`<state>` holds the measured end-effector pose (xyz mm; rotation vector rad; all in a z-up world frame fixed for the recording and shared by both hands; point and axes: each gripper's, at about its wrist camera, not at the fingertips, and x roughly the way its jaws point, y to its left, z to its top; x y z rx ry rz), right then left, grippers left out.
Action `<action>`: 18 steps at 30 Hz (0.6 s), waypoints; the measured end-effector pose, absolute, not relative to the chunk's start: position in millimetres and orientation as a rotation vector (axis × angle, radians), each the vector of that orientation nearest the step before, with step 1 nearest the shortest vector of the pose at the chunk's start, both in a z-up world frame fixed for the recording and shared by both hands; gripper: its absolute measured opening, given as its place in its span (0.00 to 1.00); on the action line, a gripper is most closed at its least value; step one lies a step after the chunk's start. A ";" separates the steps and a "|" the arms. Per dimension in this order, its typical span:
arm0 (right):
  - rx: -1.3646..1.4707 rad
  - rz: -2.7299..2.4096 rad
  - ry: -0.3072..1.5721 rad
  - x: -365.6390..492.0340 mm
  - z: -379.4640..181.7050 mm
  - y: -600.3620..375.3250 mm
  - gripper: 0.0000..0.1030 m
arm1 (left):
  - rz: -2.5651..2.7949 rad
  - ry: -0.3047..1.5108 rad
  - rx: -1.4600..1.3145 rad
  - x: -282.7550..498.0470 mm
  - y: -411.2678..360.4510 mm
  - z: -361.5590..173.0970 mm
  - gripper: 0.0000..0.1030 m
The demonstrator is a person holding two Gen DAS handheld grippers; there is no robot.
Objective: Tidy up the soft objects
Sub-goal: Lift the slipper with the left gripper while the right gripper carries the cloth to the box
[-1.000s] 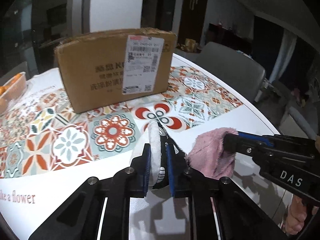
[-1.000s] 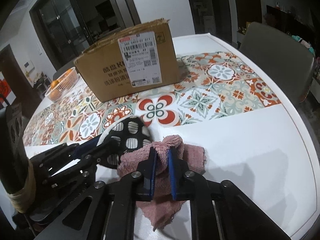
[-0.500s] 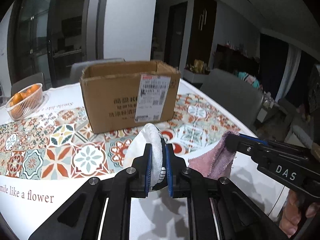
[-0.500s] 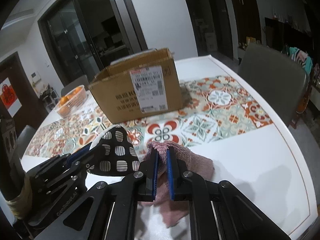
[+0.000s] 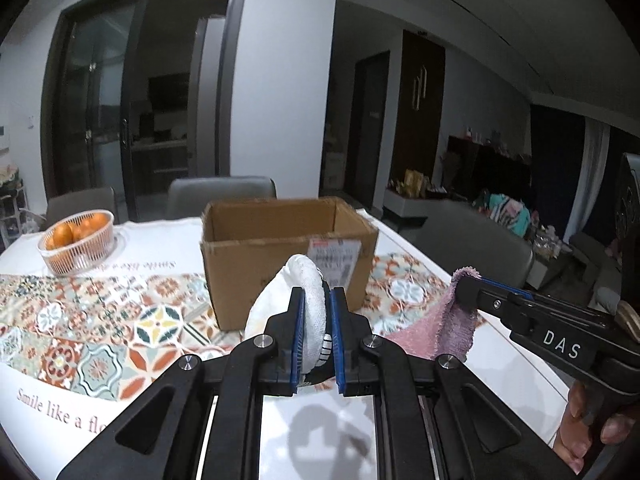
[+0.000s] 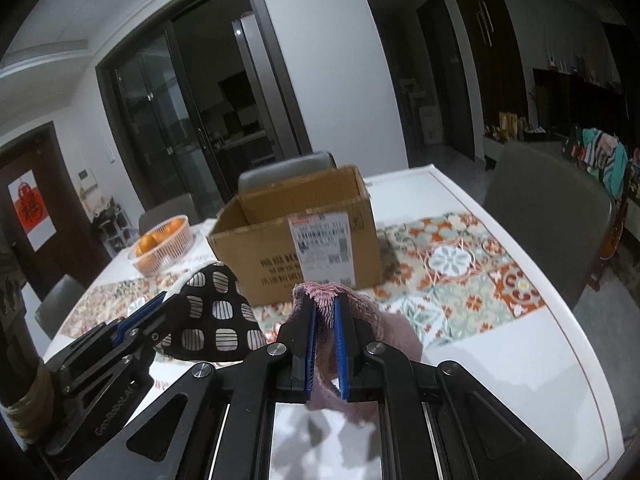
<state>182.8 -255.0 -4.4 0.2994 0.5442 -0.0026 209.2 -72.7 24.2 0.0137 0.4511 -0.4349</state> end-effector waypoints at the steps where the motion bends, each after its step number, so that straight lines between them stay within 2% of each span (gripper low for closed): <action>1: 0.299 -0.001 0.534 184.1 -1.5 -254.6 0.10 | -0.431 0.442 0.012 210.2 -71.7 27.2 0.13; 18: 0.248 0.027 0.388 216.2 51.6 -249.9 0.10 | -0.372 0.303 0.010 238.7 -59.5 69.7 0.13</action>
